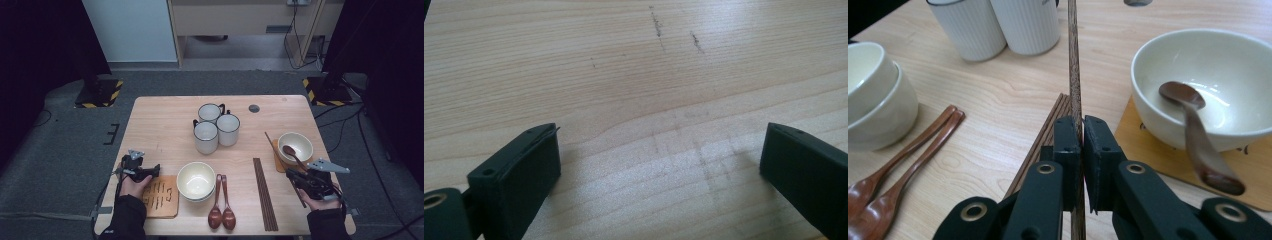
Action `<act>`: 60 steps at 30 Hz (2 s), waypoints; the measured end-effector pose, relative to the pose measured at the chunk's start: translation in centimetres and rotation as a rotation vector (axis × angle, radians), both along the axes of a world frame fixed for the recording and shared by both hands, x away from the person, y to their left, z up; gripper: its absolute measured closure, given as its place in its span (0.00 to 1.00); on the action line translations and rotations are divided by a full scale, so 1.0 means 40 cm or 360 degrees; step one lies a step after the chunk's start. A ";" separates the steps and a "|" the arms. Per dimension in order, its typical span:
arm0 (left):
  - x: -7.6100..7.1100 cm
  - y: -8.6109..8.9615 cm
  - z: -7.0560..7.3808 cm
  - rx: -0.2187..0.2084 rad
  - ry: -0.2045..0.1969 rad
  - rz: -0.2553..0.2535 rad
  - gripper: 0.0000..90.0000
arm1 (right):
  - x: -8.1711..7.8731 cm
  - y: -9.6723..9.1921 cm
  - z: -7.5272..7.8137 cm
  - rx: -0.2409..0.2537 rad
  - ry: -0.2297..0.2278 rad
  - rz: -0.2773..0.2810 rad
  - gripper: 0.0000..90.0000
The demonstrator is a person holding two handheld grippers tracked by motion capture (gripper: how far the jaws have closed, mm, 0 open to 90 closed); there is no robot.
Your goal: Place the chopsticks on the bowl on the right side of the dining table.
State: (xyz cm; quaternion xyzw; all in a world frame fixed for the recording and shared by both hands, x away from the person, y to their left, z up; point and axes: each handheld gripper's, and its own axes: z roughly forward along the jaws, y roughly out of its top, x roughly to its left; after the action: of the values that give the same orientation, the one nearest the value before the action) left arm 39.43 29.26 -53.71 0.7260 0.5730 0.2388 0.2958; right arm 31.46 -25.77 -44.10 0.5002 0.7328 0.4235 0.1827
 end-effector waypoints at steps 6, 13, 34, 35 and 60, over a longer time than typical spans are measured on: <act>0.000 0.000 0.000 -0.0001 -0.0001 -0.0001 0.02 | 0.003 -0.008 0.023 0.0019 -0.0037 -0.0005 0.95; 0.000 0.000 0.000 0.0000 0.0000 0.0000 0.02 | 0.007 -0.008 0.040 0.0034 -0.0057 -0.0002 0.95; 0.000 0.000 0.000 0.0000 0.0000 0.0000 0.02 | 0.028 -0.030 0.097 0.0095 -0.0126 -0.0030 0.95; 0.000 0.000 0.000 0.0000 0.0000 0.0000 0.02 | 0.029 -0.032 0.100 0.0098 -0.0129 -0.0030 0.95; 0.000 0.000 0.000 0.0000 0.0000 0.0000 0.02 | 0.070 -0.110 0.134 0.0114 -0.0156 -0.0084 0.95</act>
State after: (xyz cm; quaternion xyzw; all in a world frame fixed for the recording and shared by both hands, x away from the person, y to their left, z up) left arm 39.43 29.26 -53.71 0.7261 0.5730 0.2387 0.2959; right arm 34.27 -30.19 -38.74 0.5041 0.6939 0.4686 0.2115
